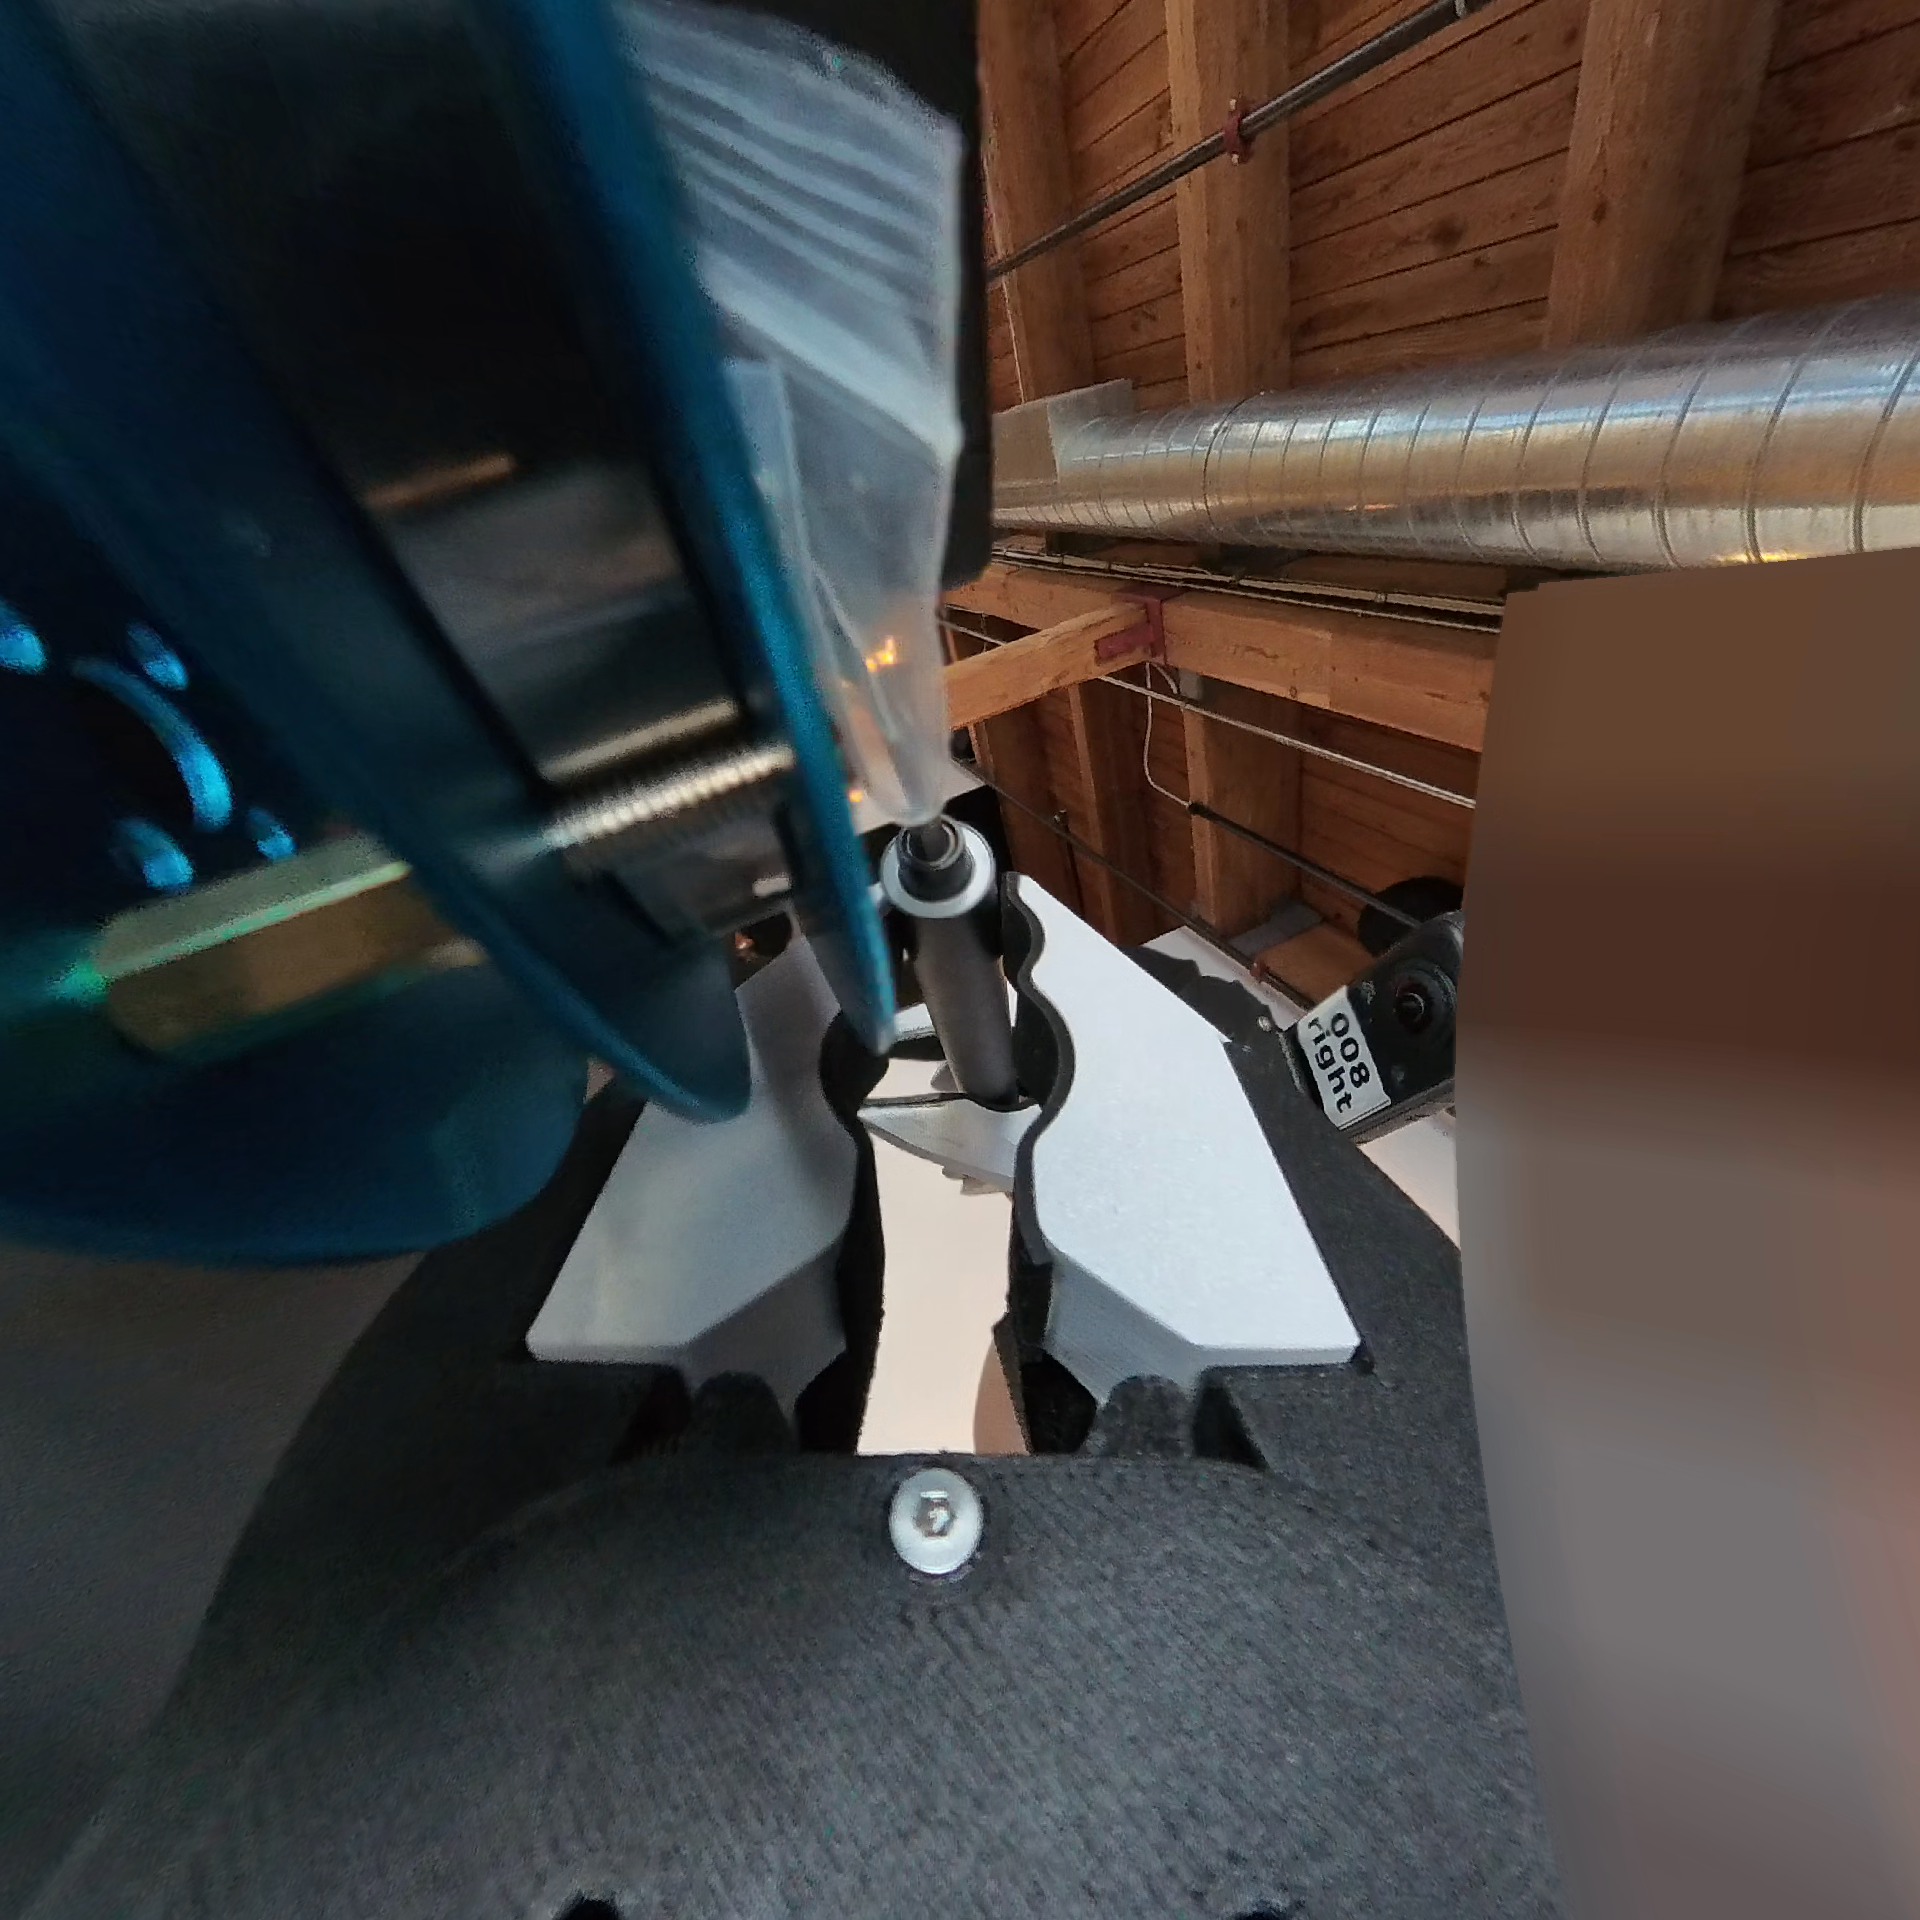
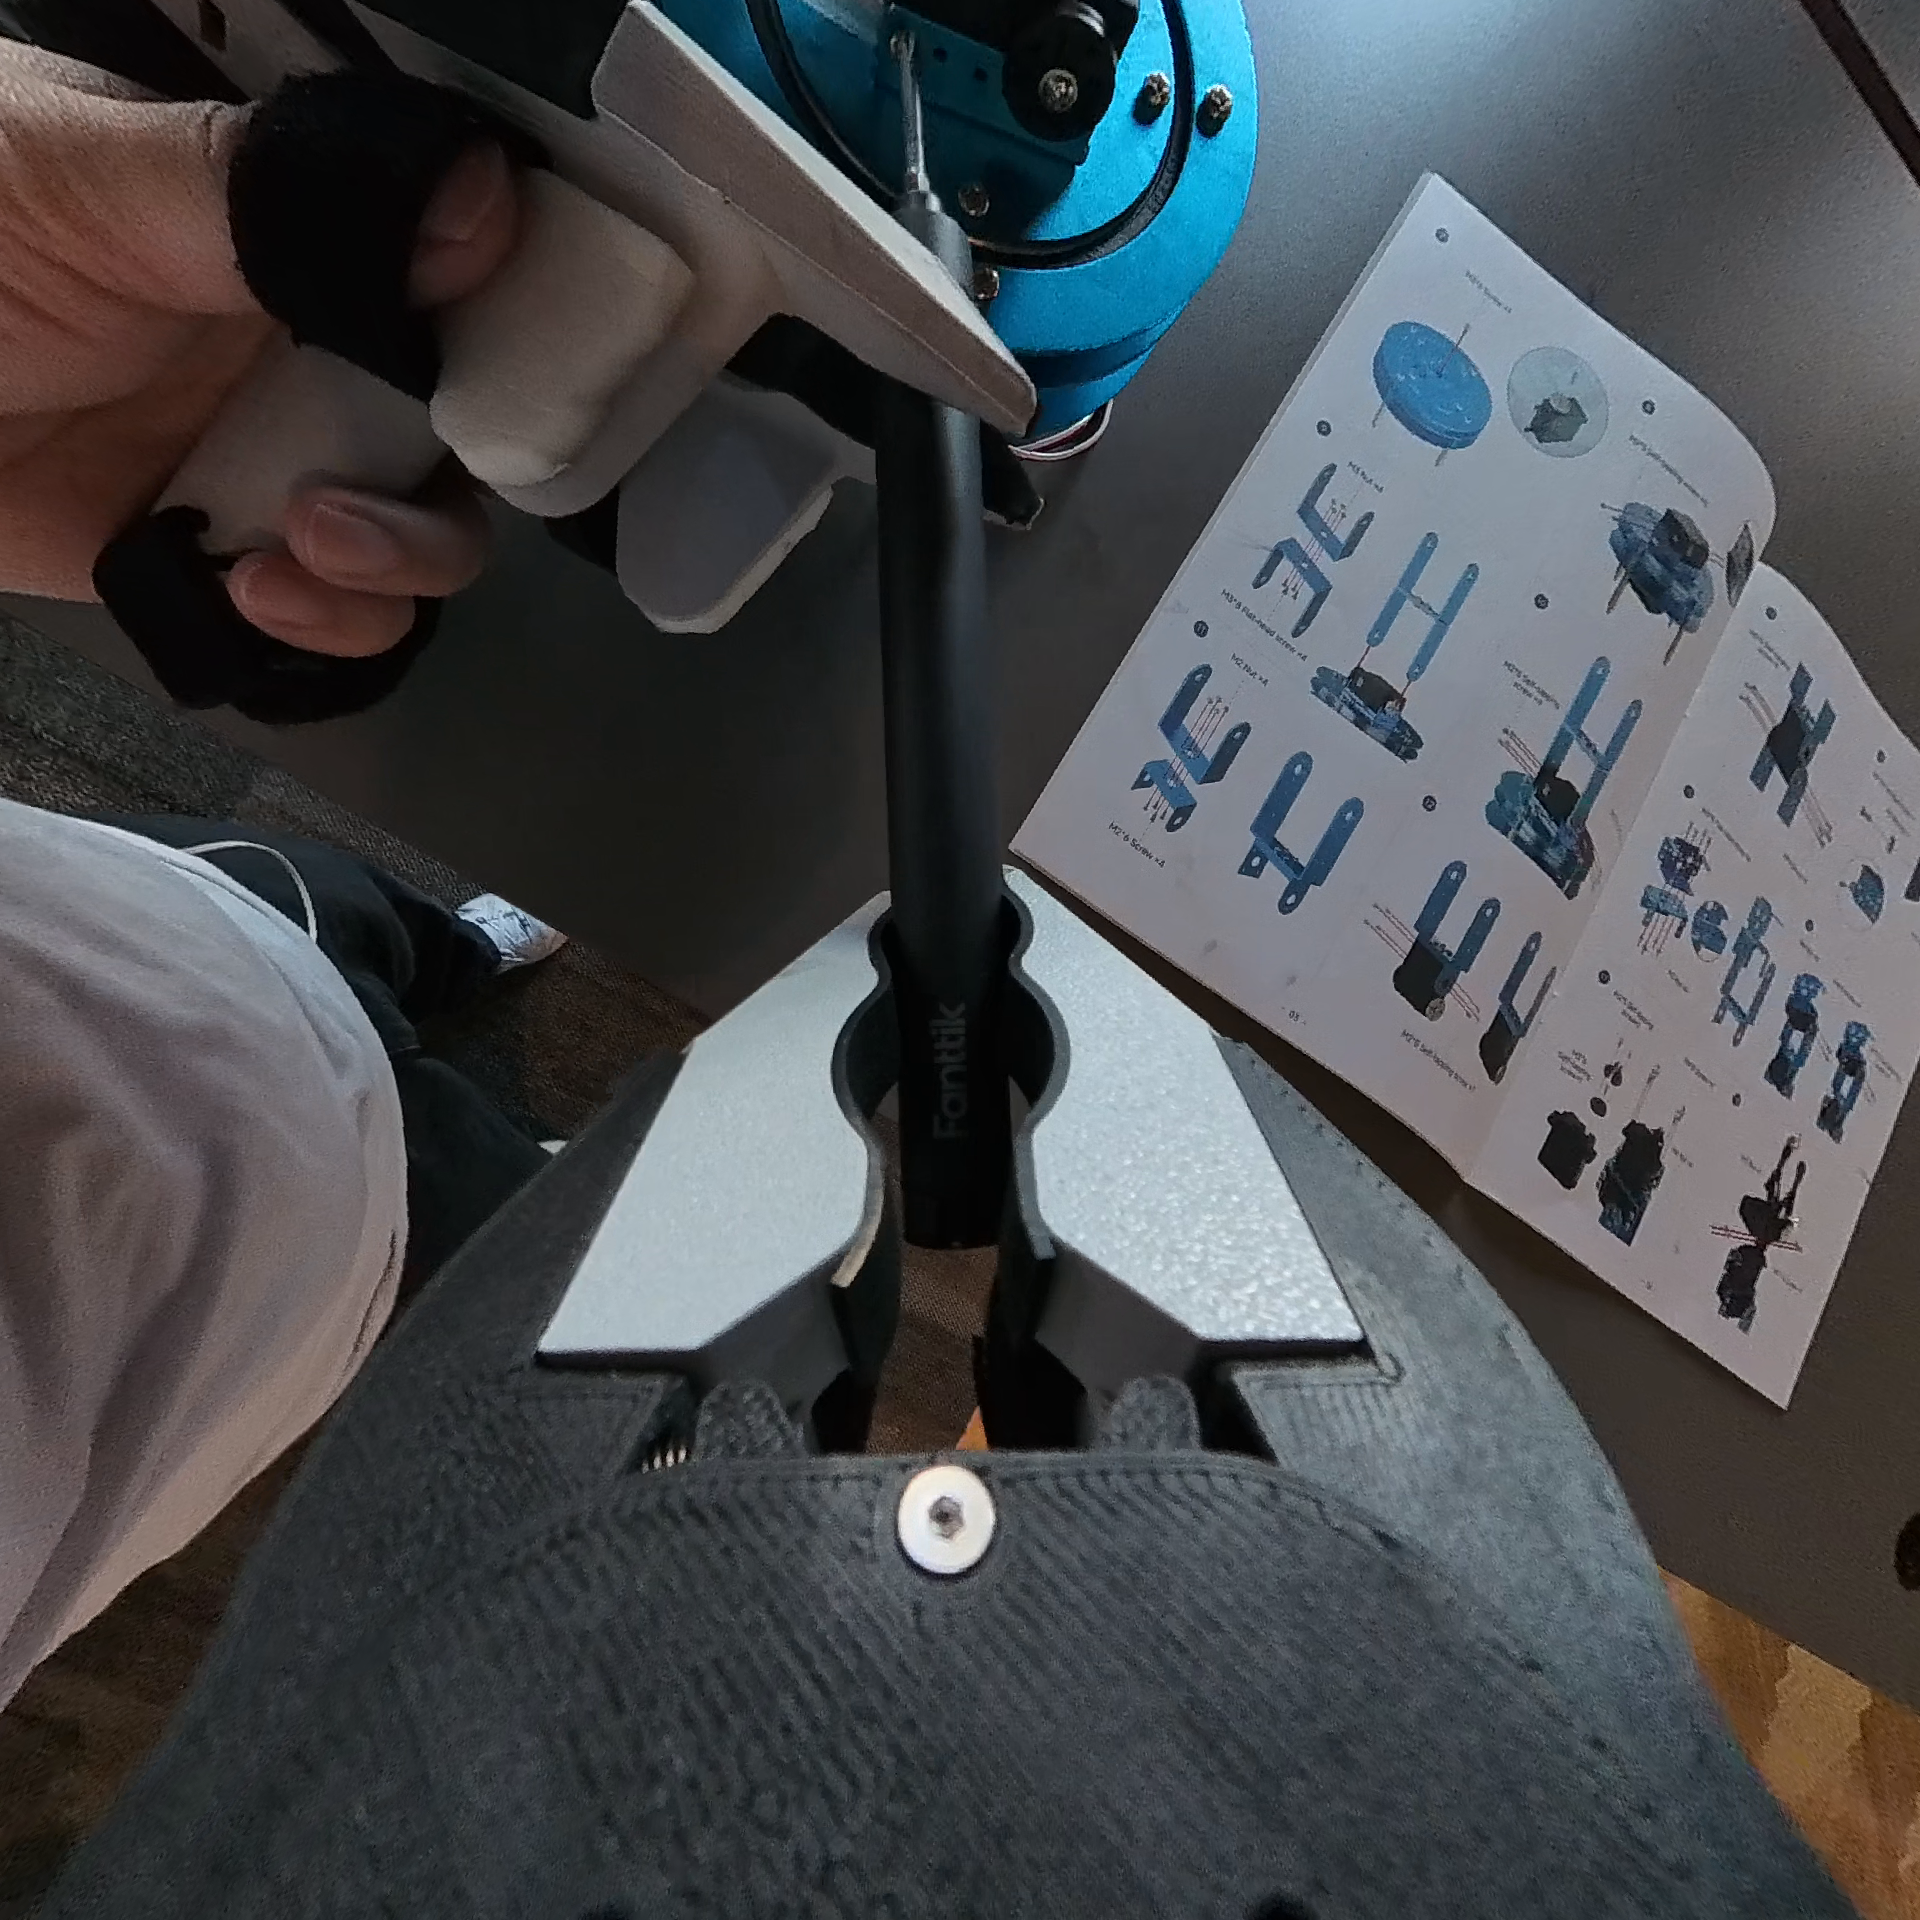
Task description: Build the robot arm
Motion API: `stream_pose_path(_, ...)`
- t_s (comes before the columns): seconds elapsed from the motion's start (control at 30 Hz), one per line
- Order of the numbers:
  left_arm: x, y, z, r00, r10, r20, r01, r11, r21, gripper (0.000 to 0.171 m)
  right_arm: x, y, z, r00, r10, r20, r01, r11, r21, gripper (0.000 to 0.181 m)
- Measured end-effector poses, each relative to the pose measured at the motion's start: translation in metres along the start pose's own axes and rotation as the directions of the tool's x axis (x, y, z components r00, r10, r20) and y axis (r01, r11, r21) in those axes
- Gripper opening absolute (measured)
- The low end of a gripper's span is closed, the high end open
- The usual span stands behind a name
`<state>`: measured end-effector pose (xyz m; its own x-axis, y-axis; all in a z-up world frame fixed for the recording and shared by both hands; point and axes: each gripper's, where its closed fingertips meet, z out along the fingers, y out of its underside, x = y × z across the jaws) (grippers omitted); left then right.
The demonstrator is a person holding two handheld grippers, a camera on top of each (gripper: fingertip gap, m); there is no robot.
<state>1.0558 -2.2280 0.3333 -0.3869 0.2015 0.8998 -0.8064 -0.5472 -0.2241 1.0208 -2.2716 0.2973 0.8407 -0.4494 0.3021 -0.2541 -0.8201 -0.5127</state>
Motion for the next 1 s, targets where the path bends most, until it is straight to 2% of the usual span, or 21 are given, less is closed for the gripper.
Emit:
stream_pose_path(0.23, -0.001, 0.002, -0.002, 0.999, -0.022, 0.029, 0.021, 0.999, 0.027, 0.016, -0.003, 0.001, -0.001, 1.000, -0.013, 0.022, 0.014, 1.000, -0.019, 0.013)
stream_pose_path(0.37, -0.002, 0.001, -0.005, 0.993, 0.004, 0.121, -0.013, 0.997, 0.073, 0.017, -0.006, 0.001, 0.000, 0.999, -0.022, 0.042, 0.022, 1.000, 0.005, 0.013)
stream_pose_path(0.43, -0.005, 0.001, -0.006, 0.985, 0.046, 0.168, -0.062, 0.994, 0.093, 0.018, -0.006, 0.002, 0.002, 0.998, -0.033, 0.052, 0.032, 0.999, 0.024, 0.013)
stream_pose_path(0.53, -0.007, 0.001, -0.005, 0.964, 0.154, 0.217, -0.169, 0.984, 0.055, 0.020, -0.005, 0.005, 0.003, 0.998, -0.040, 0.056, 0.038, 0.998, 0.043, 0.013)
stream_pose_path(0.73, 0.002, -0.004, 0.006, 0.949, 0.238, 0.204, -0.256, 0.965, 0.063, 0.020, -0.002, 0.004, -0.007, 0.998, 0.017, 0.064, -0.020, 0.998, 0.052, 0.013)
stream_pose_path(0.87, 0.011, 0.005, 0.002, 0.944, 0.278, 0.178, -0.297, 0.950, 0.092, 0.028, -0.019, 0.003, -0.006, 0.973, 0.129, 0.192, -0.144, 0.987, 0.069, 0.013)
stream_pose_path(1.0, 0.006, 0.012, -0.006, 0.868, 0.444, 0.220, -0.474, 0.874, 0.107, 0.027, -0.038, 0.004, -0.006, 0.891, 0.262, 0.370, -0.301, 0.952, 0.050, 0.013)
